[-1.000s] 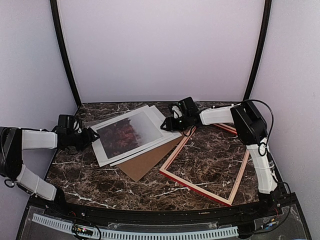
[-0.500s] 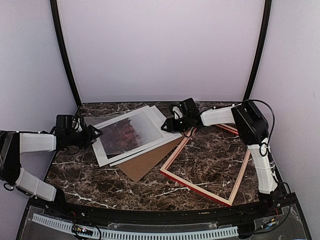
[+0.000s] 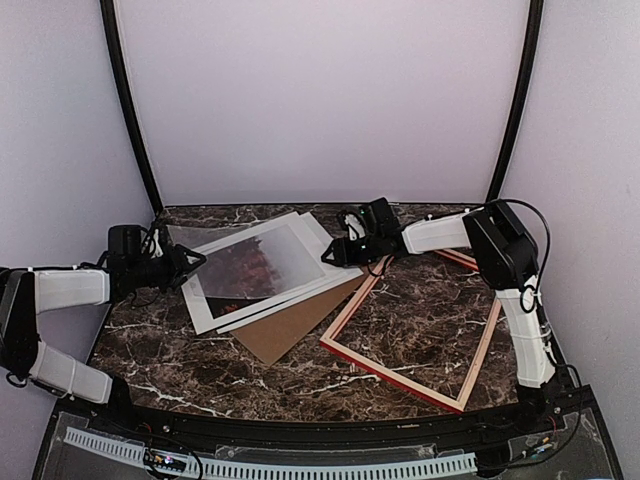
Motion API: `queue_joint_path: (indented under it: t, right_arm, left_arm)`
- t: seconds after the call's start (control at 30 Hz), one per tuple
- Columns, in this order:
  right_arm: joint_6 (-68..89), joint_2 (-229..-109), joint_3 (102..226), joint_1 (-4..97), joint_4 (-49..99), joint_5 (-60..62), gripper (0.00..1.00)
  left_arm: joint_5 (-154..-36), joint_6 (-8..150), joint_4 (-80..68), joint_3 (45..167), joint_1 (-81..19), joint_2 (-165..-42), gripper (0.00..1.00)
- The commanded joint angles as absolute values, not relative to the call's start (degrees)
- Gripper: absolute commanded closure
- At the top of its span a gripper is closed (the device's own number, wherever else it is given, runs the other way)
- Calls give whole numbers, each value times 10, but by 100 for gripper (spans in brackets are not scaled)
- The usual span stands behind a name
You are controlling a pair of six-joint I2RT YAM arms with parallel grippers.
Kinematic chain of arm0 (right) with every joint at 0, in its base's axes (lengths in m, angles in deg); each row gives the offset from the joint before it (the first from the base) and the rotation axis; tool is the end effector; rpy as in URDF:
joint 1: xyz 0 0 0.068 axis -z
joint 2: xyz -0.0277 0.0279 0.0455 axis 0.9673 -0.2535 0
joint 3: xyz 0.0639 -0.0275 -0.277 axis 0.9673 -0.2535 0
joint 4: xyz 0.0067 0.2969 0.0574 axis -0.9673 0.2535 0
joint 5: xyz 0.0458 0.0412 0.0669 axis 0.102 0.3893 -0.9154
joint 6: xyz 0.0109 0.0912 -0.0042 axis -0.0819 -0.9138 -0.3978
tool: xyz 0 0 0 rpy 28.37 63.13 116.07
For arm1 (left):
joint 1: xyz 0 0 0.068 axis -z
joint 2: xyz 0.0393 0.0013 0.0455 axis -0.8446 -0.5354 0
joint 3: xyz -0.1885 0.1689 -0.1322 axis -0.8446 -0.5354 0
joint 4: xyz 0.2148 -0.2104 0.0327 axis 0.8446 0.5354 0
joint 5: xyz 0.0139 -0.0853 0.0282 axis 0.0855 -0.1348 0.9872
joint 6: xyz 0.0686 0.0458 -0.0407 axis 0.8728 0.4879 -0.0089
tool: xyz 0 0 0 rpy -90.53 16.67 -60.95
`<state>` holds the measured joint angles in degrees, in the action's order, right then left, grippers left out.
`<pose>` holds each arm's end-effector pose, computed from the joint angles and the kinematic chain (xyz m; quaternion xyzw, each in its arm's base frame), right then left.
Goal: Put the photo into the frame
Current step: Pass from the left arm to the right
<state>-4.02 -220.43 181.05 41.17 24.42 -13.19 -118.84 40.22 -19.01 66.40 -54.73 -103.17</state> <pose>0.4648 0.3525 0.0818 -0.1787 0.8755 0.3458 0.2862 0.3265 -0.0604 0.1666 -0.1401 0.8200 -0.4103 0.3737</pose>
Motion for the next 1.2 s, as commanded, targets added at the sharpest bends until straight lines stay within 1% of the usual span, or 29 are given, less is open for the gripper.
queue_joint_path:
  t: [0.0, 0.03, 0.17, 0.2, 0.27, 0.37, 0.4, 0.53, 0.63, 0.73, 0.83, 0.93, 1.17]
  right_arm:
    - [-38, -2207, 1782, 395, 305, -151, 42]
    - [-37, -2206, 1781, 395, 307, -150, 42]
    - [-29, -2201, 1787, 395, 317, -150, 42]
    - [-25, -2199, 1792, 395, 323, -150, 41]
    - [-17, -2193, 1803, 395, 337, -148, 38]
    - [-13, -2175, 1816, 398, 354, -142, 31]
    - [-14, -2167, 1819, 399, 359, -139, 30]
    - [-34, -2126, 1821, 401, 374, -127, 24]
    - [-61, -2088, 1803, 401, 366, -124, 23]
    - [-95, -2046, 1770, 396, 346, -126, 22]
    - [-135, -2016, 1732, 379, 315, -127, 22]
    - [-188, -1991, 1681, 360, 262, -141, 22]
    - [-338, -1954, 1567, 308, 99, -153, 22]
  left_arm:
    - [-1196, 412, -172, 676, -544, -1034, 59]
    - [-1194, 415, -169, 677, -544, -1034, 61]
    - [-1180, 424, -155, 679, -543, -1034, 76]
    - [-1177, 425, -152, 679, -543, -1034, 78]
    - [-1173, 425, -150, 679, -543, -1030, 84]
    - [-1171, 409, -162, 671, -542, -1010, 98]
    - [-1171, 402, -175, 668, -542, -1004, 99]
    - [-1165, 338, -221, 638, -540, -955, 100]
    - [-1145, 302, -245, 624, -526, -923, 100]
    - [-1105, 255, -282, 605, -506, -884, 100]
    - [-1048, 226, -314, 596, -463, -860, 100]
    - [-1007, 202, -340, 587, -415, -846, 100]
    - [-909, 184, -404, 548, -344, -838, 100]
